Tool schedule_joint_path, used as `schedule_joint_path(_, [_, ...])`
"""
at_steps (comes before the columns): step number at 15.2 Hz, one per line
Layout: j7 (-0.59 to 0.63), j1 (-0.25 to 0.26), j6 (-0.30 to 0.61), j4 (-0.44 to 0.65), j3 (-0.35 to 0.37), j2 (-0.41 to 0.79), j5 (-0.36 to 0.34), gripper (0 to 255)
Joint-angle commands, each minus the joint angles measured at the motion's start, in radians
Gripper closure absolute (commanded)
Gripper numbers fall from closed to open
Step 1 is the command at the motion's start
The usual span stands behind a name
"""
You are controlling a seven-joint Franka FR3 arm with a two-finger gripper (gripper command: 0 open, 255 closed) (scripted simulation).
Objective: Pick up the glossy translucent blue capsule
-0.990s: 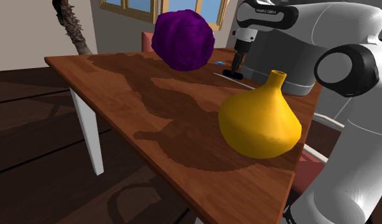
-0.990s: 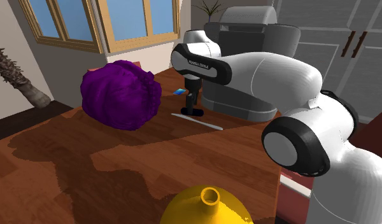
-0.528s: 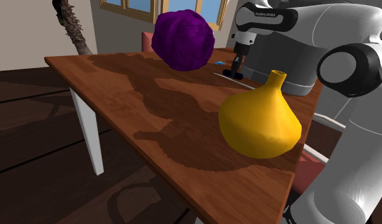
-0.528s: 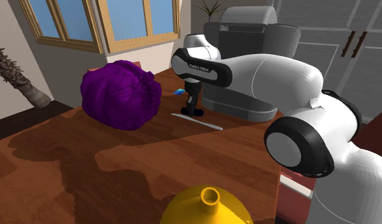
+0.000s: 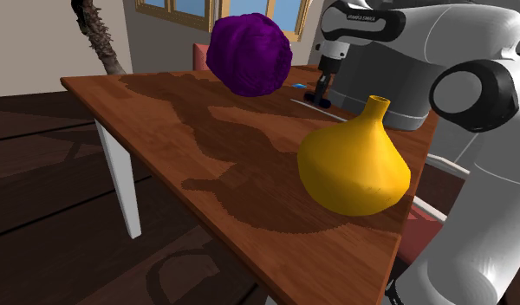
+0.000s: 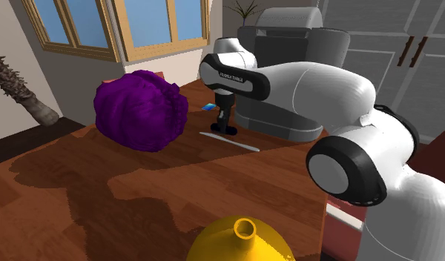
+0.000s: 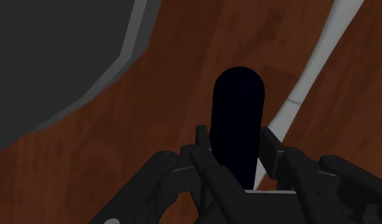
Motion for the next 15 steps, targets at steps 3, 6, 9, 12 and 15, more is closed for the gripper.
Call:
schedule_joint_path(3, [-0.002,-0.006,-0.058,0.072,-0.001,0.015,0.005,255])
schedule_joint_path(6, [-0.004,-0.012,-0.107,0.138,-0.003,0.033,0.012,255])
schedule_joint_path(9, [-0.007,-0.021,-0.159,0.211,-0.005,0.056,0.021,255])
schedule_joint_path(12, [-0.01,-0.033,-0.215,0.294,-0.006,0.085,0.033,255])
schedule_joint_path(15, [-0.012,-0.038,-0.237,0.33,-0.007,0.098,0.038,255])
